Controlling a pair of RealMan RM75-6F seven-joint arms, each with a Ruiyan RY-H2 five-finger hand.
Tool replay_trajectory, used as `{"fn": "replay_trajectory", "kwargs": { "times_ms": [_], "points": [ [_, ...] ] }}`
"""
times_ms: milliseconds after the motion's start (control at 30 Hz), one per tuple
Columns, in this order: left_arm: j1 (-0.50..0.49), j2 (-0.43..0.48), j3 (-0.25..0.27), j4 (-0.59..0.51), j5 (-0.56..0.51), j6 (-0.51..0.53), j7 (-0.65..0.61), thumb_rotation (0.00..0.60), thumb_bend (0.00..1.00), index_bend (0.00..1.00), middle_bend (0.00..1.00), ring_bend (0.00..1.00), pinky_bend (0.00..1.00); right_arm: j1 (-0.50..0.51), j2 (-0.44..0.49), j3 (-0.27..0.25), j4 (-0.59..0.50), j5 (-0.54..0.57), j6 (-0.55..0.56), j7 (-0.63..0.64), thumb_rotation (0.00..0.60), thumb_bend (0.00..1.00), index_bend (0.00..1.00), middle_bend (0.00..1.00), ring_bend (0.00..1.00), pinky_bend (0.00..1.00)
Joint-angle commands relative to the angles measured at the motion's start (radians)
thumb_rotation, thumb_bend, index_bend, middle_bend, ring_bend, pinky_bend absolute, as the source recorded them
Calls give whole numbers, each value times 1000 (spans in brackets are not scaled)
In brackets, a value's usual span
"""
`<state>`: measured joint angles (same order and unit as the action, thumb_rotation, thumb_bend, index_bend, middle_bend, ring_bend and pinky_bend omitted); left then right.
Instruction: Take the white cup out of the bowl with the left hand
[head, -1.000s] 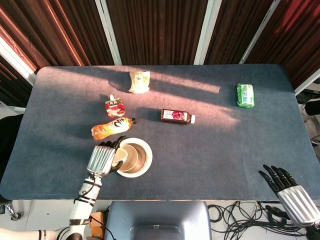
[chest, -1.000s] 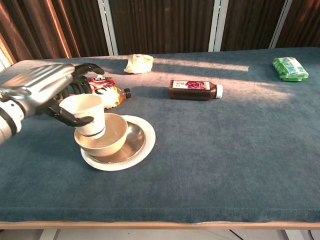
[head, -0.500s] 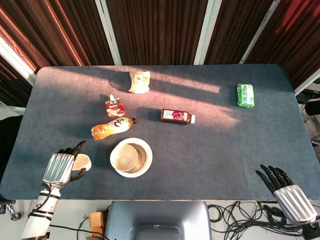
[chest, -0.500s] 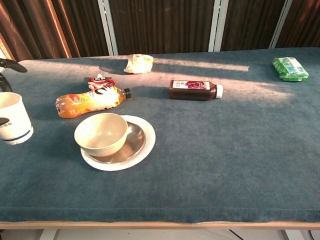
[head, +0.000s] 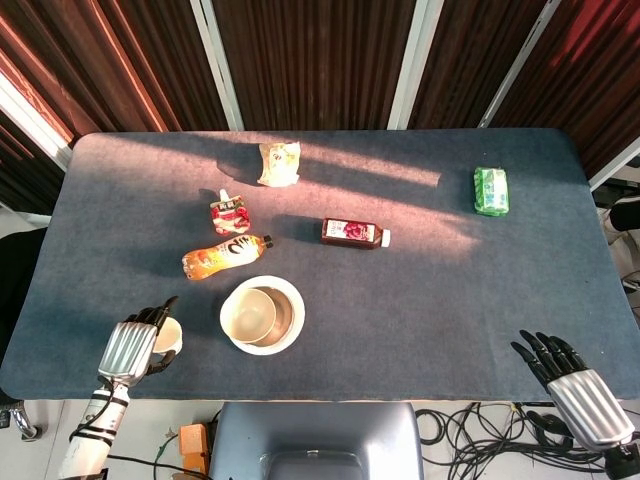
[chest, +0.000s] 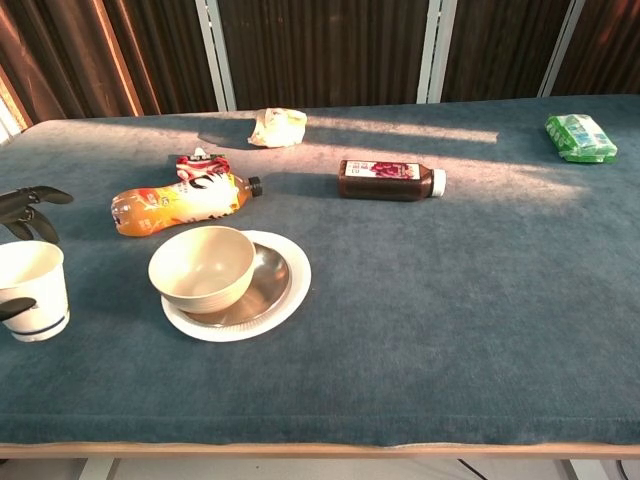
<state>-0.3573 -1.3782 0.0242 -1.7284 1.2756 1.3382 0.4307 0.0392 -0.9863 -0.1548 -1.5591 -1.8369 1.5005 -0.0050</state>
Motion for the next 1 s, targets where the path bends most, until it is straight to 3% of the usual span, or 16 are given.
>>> {"fn": "replay_trajectory", "kwargs": {
  "times_ms": [33, 200, 500, 700, 1000],
  "points": [
    [0, -5, 4, 7, -7, -23, 22, 600, 271, 82, 205, 185, 411, -1, 0, -1, 1, -1, 1, 1, 600, 0, 0, 0, 0, 115],
    [-2, -10, 4, 23, -23, -54, 48, 600, 271, 11, 124, 112, 382, 0, 0, -3, 4, -3, -1, -1, 600, 0, 0, 0, 0, 115],
    [11, -21, -11, 51, -34, -66, 14, 600, 269, 0, 111, 107, 373, 1, 1, -5, 4, -4, -4, -2, 600, 0, 0, 0, 0, 115],
    [14, 37, 7, 20, -20, -100, -10, 600, 281, 0, 5, 10, 294, 1, 1, -7, 3, -4, -5, -3, 600, 0, 0, 0, 0, 115],
    [58, 139, 57, -43, 73, -70, -94, 600, 272, 0, 0, 0, 249, 0, 0, -6, 8, -5, 0, 1, 600, 0, 0, 0, 0, 115]
  ]
}}
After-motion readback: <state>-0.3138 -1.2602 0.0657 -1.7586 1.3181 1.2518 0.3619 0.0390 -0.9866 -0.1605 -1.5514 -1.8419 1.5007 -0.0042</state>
